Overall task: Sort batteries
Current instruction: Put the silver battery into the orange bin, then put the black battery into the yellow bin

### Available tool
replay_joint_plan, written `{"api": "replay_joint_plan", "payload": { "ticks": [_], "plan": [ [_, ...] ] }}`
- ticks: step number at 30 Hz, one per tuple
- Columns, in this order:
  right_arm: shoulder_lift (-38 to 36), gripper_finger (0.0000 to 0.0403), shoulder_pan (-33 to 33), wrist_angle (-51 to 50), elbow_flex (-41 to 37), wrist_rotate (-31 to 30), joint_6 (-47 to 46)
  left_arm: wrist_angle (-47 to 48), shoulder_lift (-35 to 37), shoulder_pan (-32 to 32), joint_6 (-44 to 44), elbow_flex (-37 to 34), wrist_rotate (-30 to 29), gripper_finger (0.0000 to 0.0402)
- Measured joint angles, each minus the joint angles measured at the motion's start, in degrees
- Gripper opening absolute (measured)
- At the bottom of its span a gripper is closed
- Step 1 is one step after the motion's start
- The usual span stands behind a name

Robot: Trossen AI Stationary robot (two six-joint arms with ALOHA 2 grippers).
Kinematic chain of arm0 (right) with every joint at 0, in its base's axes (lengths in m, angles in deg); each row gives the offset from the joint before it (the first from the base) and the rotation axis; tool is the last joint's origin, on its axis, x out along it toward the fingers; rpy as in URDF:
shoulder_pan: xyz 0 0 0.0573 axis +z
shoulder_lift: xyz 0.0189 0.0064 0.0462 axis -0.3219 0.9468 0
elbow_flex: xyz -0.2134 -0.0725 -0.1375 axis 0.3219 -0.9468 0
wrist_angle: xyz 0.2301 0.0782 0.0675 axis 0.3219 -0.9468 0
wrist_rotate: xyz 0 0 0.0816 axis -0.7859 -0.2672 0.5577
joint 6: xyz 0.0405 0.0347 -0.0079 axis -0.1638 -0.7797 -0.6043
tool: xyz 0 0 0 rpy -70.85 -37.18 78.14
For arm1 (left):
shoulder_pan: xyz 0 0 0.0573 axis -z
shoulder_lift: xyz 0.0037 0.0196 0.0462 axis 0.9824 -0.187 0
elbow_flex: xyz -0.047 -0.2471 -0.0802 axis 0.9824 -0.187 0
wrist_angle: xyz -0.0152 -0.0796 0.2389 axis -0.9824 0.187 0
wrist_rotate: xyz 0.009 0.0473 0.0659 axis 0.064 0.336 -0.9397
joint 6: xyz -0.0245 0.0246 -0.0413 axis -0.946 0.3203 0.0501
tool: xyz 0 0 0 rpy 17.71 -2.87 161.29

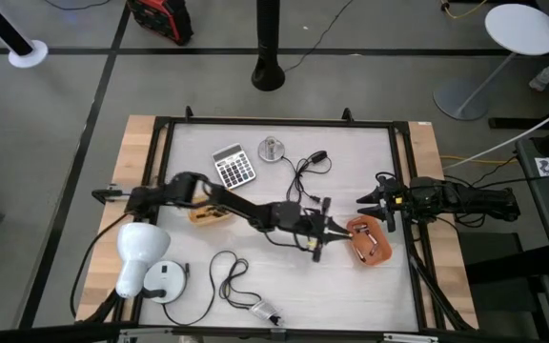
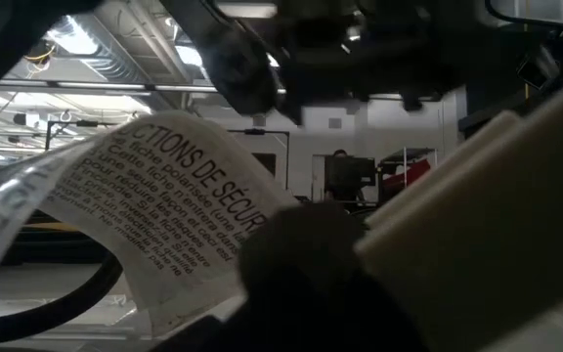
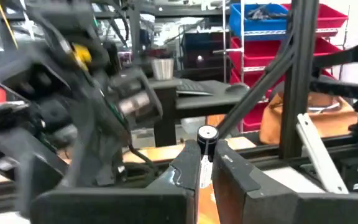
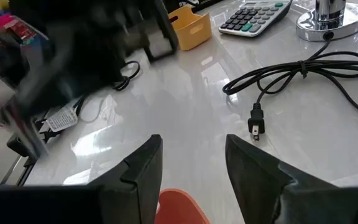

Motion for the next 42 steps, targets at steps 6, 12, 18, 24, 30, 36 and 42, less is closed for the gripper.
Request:
{"api": "replay_joint_plan", "payload": {
  "ticks": [6, 12, 18, 24, 30, 36, 42],
  "plan": [
    [0.0, 0.017, -0.02, 0.0, 0.0, 0.0, 0.0, 4.77, -10.15, -0.49, 0.55, 11.6, 0.02, 0.0019],
    [0.01, 0.017, -0.01, 0.0, 0.0, 0.0, -0.02, 13.63, -13.14, -0.9, 2.89, 16.92, -1.64, 0.0029],
    [0.02, 0.017, -0.01, 0.0, 0.0, 0.0, 0.0, 14.72, -13.16, -1.02, -1.2, 17.24, -7.24, 0.0086],
    [0.0, 0.017, -0.02, 0.0, 0.0, 0.0, 0.0, 15.65, -12.26, -1.03, -4.89, 17.22, -7.35, 0.0138],
    [0.02, 0.017, -0.02, 0.0, 0.0, 0.0, -0.01, 28.84, -4.77, -0.97, -4.56, 17.23, -6.83, 0.0147],
    [0.01, 0.017, -0.02, 0.0, 0.0, 0.0, -0.01, 60.2, 7.18, -0.93, -3.31, 17.24, -6.55, 0.0135],
    [0.0, 0.017, 0.0, 0.0, 0.0, 0.0, -0.01, 92.85, 18.95, -0.75, -10.09, 17.24, -5.93, 0.0132]
  ]
}}
